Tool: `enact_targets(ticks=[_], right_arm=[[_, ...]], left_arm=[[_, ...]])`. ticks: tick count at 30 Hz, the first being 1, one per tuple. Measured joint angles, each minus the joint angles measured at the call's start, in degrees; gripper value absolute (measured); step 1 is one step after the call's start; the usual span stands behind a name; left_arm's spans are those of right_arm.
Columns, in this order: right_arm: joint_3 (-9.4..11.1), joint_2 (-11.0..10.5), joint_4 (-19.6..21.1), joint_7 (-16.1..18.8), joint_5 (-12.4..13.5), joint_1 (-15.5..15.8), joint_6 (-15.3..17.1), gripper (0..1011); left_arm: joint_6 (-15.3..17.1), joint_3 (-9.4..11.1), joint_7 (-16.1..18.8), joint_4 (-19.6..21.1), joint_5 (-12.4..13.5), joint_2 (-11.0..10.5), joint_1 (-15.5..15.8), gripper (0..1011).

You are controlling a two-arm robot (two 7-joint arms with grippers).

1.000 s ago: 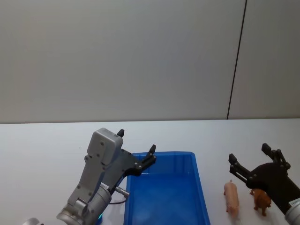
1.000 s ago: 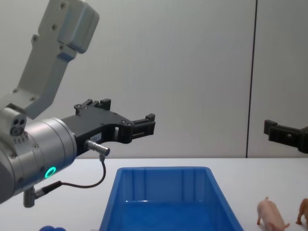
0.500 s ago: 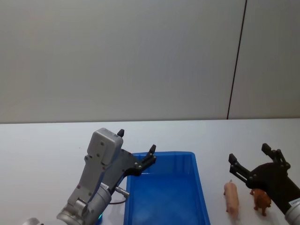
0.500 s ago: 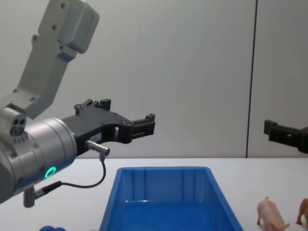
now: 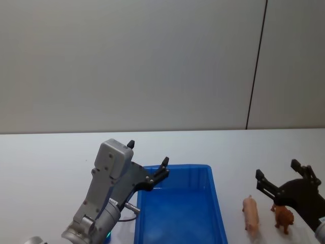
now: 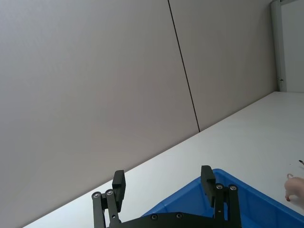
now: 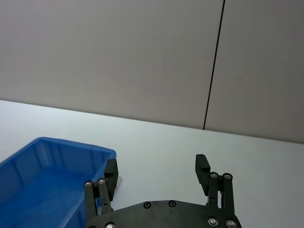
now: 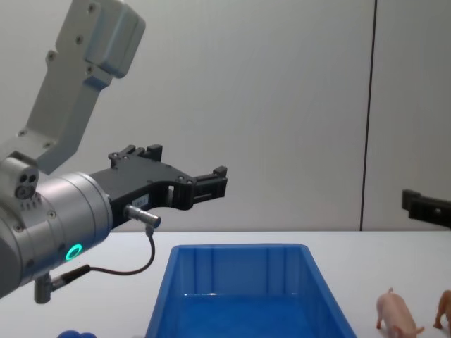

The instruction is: Pick up the two dolls from the table and place them into the box.

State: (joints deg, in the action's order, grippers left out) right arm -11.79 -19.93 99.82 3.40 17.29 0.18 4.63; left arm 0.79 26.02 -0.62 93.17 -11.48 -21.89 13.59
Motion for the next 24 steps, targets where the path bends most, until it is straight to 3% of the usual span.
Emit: enact_targets(ticks=[24], right_arm=[[0.6, -0.9, -1.8, -2.3, 0.3, 2.5, 7.2, 1001]], left_arm=[[0.0, 0.0, 0.0, 0.0, 0.0, 0.0, 0.0, 1001]])
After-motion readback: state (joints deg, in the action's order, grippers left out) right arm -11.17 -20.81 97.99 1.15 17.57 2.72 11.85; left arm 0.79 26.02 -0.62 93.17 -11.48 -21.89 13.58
